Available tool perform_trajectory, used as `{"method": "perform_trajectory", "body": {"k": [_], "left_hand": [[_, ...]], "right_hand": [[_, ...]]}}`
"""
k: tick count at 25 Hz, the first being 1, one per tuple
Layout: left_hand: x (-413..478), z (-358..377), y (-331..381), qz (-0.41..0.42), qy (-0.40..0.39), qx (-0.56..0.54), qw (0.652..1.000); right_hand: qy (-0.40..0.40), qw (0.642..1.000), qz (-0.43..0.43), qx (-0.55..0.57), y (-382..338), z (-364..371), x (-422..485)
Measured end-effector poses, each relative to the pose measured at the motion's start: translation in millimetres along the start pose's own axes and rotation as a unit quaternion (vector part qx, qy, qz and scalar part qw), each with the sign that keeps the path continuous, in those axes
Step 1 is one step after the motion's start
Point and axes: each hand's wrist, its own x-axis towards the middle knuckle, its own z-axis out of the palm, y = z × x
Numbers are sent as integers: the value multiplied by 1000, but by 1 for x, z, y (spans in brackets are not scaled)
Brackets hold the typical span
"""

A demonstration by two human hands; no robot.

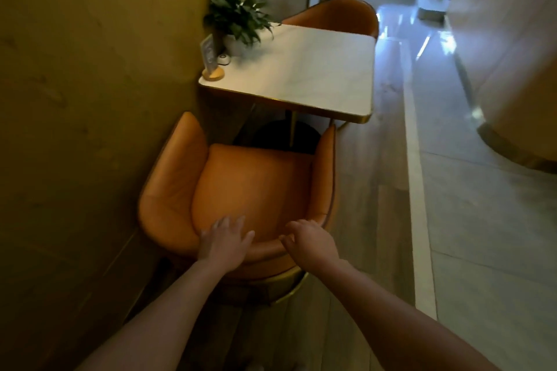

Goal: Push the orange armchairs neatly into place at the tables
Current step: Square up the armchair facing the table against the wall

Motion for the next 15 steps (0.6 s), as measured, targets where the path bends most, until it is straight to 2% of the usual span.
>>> {"method": "perform_trajectory", "body": {"k": [5, 10, 12, 15], "left_hand": [[20, 17, -31, -47, -20, 9, 999], [30, 42, -56, -22, -17, 46, 999], [31, 46, -61, -14, 21, 43, 999], [31, 53, -63, -13, 76, 22, 997]], "right_hand": [[-75, 996, -15, -51, 17, 19, 43], [-147, 987, 8, -60, 31, 52, 61], [-133, 989, 0, -64, 31, 65, 63], [-28, 997, -33, -71, 34, 88, 60]]}}
